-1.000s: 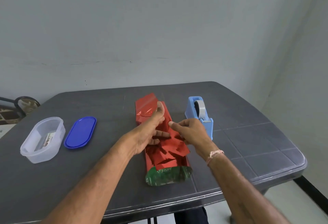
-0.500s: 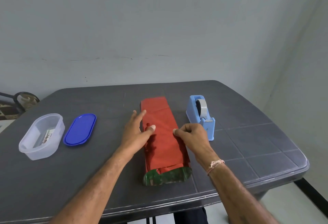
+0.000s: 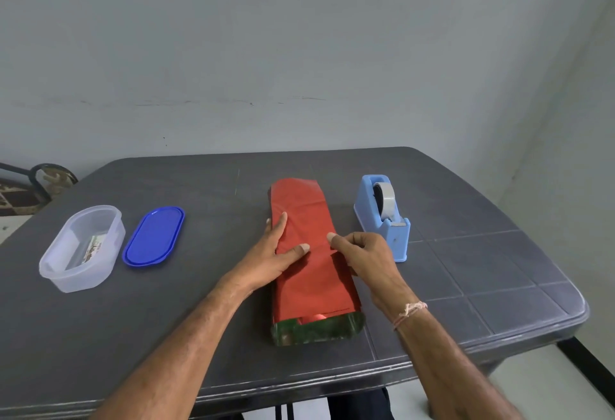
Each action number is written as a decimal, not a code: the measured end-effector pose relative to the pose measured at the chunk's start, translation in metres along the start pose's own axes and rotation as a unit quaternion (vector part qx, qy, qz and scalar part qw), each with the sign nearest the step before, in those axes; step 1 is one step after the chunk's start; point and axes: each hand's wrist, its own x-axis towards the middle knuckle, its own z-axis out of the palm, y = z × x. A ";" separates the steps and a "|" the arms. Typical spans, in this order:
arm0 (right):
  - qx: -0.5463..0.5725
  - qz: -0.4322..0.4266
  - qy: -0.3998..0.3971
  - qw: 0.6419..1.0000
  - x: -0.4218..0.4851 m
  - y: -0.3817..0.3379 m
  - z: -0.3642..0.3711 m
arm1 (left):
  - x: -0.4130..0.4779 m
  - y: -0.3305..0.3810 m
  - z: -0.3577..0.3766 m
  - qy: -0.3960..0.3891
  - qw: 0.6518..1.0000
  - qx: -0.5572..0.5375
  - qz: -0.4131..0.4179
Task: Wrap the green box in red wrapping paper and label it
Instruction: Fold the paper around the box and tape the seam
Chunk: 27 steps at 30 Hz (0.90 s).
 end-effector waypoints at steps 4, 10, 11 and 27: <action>0.002 0.005 0.022 1.000 0.008 0.000 0.005 | 0.000 -0.001 -0.001 -0.001 1.000 -0.003 0.002; 0.006 -0.003 0.036 0.999 0.009 0.008 0.006 | 0.003 -0.006 -0.002 0.002 0.999 -0.048 -0.002; 0.011 -0.001 0.035 0.999 0.010 0.008 0.005 | 0.003 -0.006 -0.002 0.004 0.998 -0.057 -0.003; 0.051 0.015 0.031 0.998 0.013 0.013 0.007 | -0.006 0.001 0.005 0.027 0.992 -0.116 -0.034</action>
